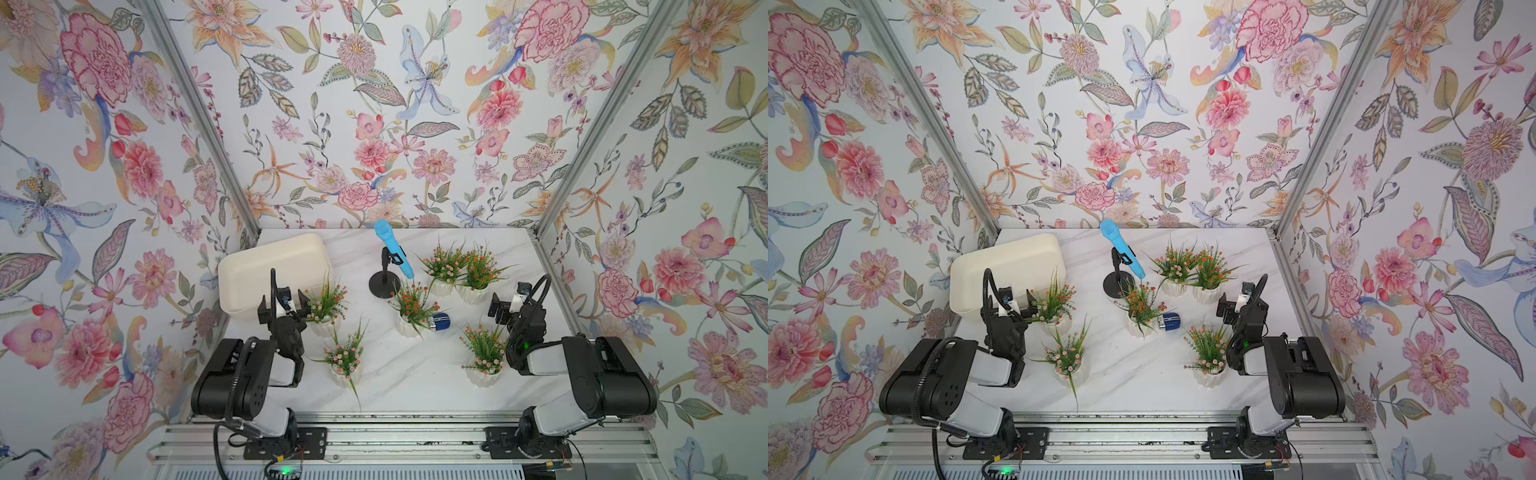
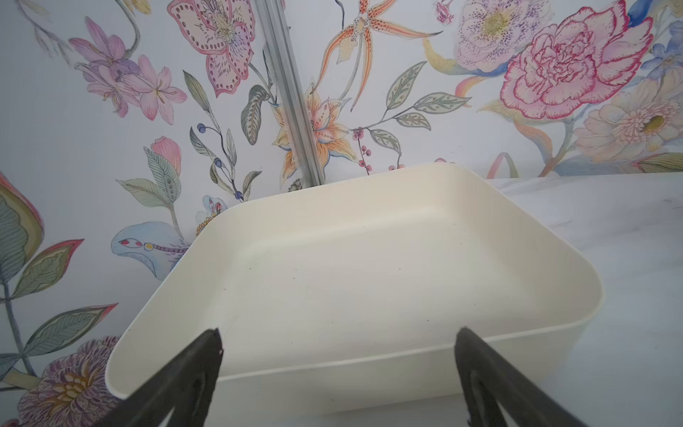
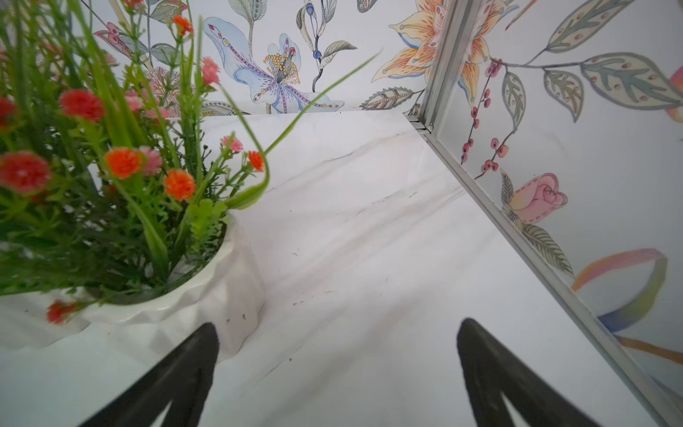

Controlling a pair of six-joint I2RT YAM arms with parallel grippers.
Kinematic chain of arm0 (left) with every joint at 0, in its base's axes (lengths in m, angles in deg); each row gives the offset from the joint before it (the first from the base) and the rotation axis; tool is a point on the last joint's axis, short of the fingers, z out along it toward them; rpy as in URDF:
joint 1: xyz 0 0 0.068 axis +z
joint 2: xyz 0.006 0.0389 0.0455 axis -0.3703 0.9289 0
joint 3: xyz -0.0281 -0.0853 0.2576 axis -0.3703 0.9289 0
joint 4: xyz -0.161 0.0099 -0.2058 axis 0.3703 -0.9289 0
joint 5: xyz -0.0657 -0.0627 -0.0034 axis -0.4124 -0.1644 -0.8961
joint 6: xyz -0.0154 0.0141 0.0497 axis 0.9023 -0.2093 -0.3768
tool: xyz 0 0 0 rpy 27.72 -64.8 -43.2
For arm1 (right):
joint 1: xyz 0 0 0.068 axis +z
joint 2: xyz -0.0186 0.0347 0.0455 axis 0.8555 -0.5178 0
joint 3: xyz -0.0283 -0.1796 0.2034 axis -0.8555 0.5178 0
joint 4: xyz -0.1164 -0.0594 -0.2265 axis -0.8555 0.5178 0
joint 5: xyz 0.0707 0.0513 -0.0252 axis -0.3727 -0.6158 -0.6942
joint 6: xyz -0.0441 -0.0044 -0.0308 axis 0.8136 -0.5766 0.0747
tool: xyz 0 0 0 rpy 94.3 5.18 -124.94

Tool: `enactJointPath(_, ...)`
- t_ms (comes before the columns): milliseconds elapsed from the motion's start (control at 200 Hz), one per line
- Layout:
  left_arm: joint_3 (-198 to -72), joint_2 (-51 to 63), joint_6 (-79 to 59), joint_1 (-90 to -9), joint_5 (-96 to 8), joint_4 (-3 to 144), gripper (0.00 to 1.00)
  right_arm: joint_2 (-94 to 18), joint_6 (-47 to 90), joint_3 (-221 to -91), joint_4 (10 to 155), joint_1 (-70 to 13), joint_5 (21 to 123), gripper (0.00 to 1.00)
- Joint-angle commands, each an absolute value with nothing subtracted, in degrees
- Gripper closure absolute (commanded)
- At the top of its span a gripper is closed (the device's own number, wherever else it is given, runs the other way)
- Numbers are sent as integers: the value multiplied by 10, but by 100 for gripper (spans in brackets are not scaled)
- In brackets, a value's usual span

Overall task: Put the potted gypsophila into the storage box
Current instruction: Pick up the baby's breath potted plant from the center of the board.

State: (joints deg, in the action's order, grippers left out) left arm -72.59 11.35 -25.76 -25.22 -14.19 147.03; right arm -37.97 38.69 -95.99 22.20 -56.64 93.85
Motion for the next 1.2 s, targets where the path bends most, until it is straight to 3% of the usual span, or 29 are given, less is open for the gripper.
enactJointPath(0,-724,119,-265,-248,-157,1505,0,-380,395,-958,199,-564,935,0)
enactJointPath(1196,-725,119,-265,-248,-158,1506,0,-380,395,-958,199,-564,935,0)
